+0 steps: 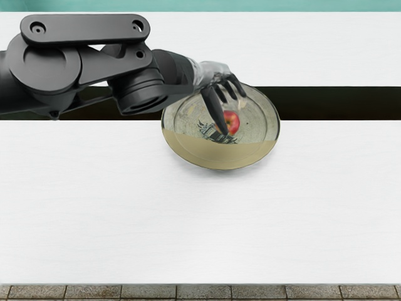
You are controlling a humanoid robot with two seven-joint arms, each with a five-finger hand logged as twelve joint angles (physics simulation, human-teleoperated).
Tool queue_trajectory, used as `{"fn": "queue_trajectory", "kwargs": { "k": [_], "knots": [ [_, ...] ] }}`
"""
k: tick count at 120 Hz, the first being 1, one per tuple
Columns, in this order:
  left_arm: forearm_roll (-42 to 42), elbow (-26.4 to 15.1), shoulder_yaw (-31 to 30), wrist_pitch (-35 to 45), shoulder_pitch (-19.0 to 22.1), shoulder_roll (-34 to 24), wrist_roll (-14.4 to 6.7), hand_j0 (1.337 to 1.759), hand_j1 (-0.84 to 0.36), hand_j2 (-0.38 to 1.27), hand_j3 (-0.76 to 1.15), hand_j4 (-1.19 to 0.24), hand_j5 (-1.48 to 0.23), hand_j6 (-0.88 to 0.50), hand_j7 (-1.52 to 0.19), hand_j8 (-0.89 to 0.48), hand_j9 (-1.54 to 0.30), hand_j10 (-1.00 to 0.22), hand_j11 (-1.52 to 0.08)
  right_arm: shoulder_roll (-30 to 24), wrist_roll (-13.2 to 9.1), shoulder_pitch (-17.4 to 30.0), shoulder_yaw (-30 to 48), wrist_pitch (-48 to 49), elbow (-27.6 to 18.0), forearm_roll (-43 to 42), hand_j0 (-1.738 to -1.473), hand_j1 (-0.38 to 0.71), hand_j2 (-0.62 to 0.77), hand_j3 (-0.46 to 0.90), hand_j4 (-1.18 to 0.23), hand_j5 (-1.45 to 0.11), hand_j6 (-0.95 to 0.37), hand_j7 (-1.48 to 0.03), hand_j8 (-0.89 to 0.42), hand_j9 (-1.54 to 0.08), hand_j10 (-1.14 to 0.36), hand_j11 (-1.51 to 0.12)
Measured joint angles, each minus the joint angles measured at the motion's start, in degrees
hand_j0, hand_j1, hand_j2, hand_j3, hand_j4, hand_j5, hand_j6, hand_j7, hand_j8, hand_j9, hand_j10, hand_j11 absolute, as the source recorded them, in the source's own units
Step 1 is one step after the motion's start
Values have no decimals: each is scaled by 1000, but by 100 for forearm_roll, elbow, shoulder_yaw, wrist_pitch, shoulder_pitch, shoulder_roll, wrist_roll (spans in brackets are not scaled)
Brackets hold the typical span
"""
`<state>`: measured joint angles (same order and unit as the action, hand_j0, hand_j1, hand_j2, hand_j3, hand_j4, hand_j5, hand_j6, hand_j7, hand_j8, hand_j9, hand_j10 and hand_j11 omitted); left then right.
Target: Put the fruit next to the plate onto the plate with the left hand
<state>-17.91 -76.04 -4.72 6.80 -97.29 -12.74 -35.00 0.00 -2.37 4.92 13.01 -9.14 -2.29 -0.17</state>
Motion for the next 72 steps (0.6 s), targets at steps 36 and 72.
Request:
{"fn": "queue_trajectory", "kwargs": {
  "k": [36,72],
  "knots": [
    [305,-23,200,-106,117,-240,0,1657,34,53,0,-279,-355,-258,-357,-256,-357,-279,-359,0,0,0,0,0,0,0,-1658,-310,-6,0,-34,-43,-34,-43,-34,-43,-34,-43],
    [1685,47,1061,-2435,880,-1345,427,1658,51,50,0,-253,-327,-248,-327,-248,-327,-253,-328,0,-1,0,0,0,0,0,-1658,-310,-6,0,-34,-43,-34,-43,-34,-43,-34,-43]
  ]
}}
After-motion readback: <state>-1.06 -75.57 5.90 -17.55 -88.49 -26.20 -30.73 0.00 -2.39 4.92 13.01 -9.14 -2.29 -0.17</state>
